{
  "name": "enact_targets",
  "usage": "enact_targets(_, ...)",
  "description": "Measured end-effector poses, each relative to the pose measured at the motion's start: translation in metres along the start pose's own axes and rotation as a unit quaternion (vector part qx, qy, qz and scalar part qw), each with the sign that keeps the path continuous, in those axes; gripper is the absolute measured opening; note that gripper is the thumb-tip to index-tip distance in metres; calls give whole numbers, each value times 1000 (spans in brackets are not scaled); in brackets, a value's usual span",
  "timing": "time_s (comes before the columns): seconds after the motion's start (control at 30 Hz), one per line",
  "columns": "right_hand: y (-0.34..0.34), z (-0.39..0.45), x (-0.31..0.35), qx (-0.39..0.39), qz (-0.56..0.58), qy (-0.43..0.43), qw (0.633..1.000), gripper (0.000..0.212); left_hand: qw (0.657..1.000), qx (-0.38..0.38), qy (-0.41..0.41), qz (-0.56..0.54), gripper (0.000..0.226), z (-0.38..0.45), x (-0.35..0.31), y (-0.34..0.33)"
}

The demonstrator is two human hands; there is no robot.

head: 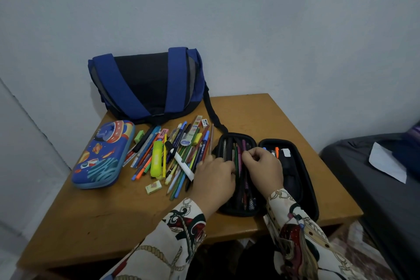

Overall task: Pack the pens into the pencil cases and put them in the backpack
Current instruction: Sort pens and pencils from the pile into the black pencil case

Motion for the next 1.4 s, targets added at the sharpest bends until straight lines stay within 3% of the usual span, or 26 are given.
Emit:
enact_targets(0.13,1,-1,0,4,-2,-3,1000,29,1000,1,1,-2,41,2,1,-5)
enact_targets(0.33,2,-1,1,3,-5,-6,1000,27,998,-26,-13,46,22,10,-6,-6)
enact_targets(0.67,5,-3,5,5,-12,-1,1000,28,996,-4,-30,89,21,32,-14,4)
enact_targets(0.87,6,-4,6,7,-17,-1,1000,29,997,3,24,-67,16,42,3,16)
enact_targets(1.0,6,-3,6,9,-12,0,1000,29,975,-113,78,-177,15,44,26,28)
enact_targets(1.2,5,-4,6,9,-6,-1,1000,30,986,-37,157,-32,24,57,55,13)
enact_targets(1.4,4,-2,4,10,-6,2,1000,29,989,-11,145,-19,22,59,47,14)
Point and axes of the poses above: each hand's wrist, its own z-axis towards the middle knuckle, its own y-axis out of the back of the hand, x = y × z, the point moved 5 cm from there along z, towards the middle knuckle, and after that the axes turned 11 degrees about -z, right-handed, at the moved point
